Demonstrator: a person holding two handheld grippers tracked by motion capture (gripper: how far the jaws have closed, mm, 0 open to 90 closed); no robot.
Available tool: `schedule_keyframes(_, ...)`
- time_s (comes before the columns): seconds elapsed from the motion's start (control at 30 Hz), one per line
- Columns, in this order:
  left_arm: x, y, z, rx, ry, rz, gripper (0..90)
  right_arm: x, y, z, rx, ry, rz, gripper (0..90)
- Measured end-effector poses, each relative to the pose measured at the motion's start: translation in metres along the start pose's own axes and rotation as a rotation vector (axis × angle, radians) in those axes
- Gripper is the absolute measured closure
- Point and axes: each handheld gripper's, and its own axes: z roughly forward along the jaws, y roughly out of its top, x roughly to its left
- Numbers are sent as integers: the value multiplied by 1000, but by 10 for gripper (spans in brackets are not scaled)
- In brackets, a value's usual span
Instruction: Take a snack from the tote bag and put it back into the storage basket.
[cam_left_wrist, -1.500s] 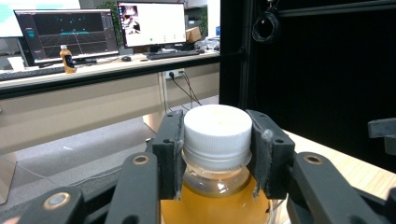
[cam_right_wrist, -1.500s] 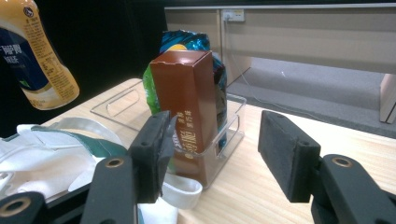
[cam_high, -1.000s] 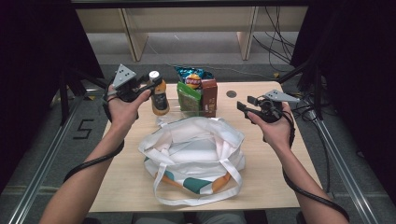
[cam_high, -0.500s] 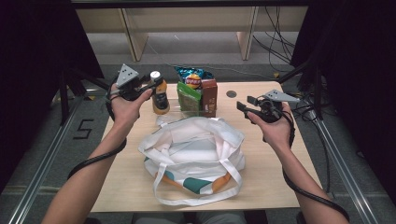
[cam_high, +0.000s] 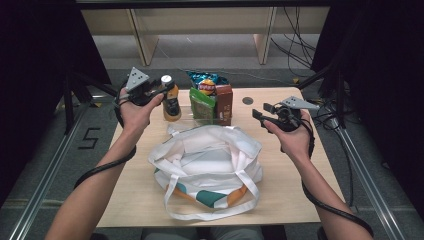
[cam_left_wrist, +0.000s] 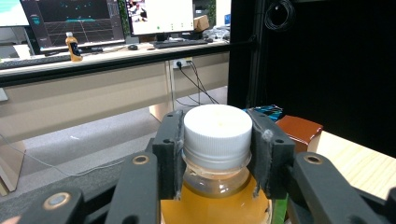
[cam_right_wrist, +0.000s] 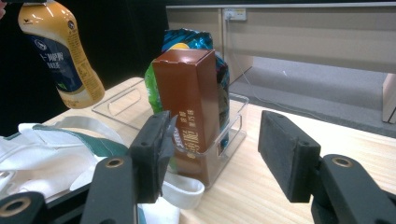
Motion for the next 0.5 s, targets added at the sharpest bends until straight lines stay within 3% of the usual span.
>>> schedule_keyframes(0.1,0,-1,3,4,-2,4,586,-2,0,1,-16,-4,-21,449)
schedule_keyframes(0.5,1,-5,12,19,1,7,586,-2,0,0,-16,-3,-15,449)
